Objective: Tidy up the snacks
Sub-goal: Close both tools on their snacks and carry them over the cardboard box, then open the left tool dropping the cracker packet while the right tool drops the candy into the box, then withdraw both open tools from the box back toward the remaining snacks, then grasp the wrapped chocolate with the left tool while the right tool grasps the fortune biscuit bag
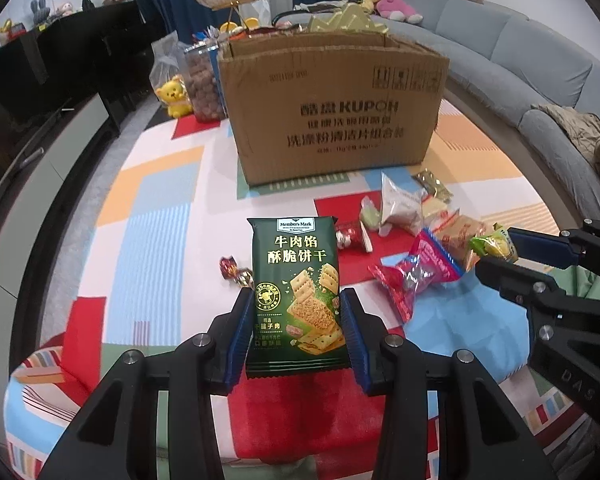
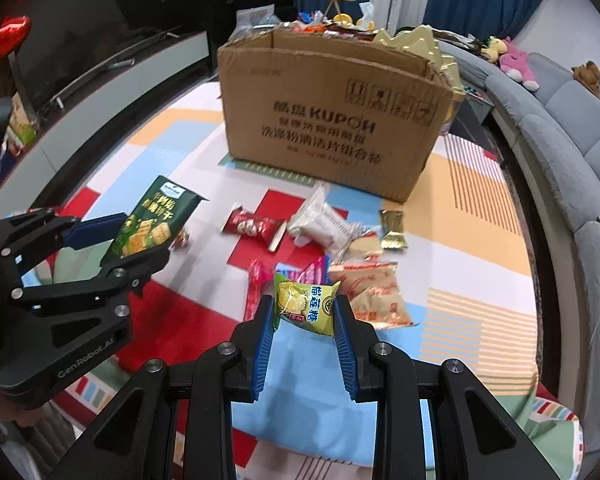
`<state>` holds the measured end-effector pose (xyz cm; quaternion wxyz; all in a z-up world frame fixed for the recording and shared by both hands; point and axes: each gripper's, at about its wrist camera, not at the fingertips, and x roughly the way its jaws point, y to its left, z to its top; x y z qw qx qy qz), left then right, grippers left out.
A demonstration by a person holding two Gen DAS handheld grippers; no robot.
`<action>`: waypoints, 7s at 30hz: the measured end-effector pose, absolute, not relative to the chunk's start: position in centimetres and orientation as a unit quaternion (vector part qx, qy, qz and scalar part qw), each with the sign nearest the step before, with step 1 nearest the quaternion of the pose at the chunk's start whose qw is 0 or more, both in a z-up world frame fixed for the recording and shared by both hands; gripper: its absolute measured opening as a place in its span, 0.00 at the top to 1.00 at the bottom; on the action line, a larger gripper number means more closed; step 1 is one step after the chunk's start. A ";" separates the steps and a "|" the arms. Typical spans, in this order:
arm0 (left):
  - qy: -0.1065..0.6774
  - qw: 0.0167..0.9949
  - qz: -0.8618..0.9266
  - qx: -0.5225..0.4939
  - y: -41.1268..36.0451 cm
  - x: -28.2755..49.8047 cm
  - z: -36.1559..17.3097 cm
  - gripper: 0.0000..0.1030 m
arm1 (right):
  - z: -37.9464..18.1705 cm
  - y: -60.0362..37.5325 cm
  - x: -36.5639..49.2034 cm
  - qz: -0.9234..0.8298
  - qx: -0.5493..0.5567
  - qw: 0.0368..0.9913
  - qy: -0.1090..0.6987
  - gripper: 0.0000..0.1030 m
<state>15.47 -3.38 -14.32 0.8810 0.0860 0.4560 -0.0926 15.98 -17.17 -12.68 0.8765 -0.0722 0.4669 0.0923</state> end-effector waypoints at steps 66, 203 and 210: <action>0.368 0.925 -0.072 0.069 -5.6 31.8 -1.8 0.59 | -0.1 -19.7 31.6 0.039 -0.005 0.936 0.349 0.70; 0.504 0.862 0.016 0.048 -2.5 20.4 -17.0 0.19 | -15.6 -21.6 21.3 -0.013 -0.024 0.859 0.512 0.31; 0.507 0.860 0.051 0.032 -1.1 21.4 -18.1 0.19 | -17.1 -21.1 21.5 -0.022 -0.035 0.850 0.525 0.31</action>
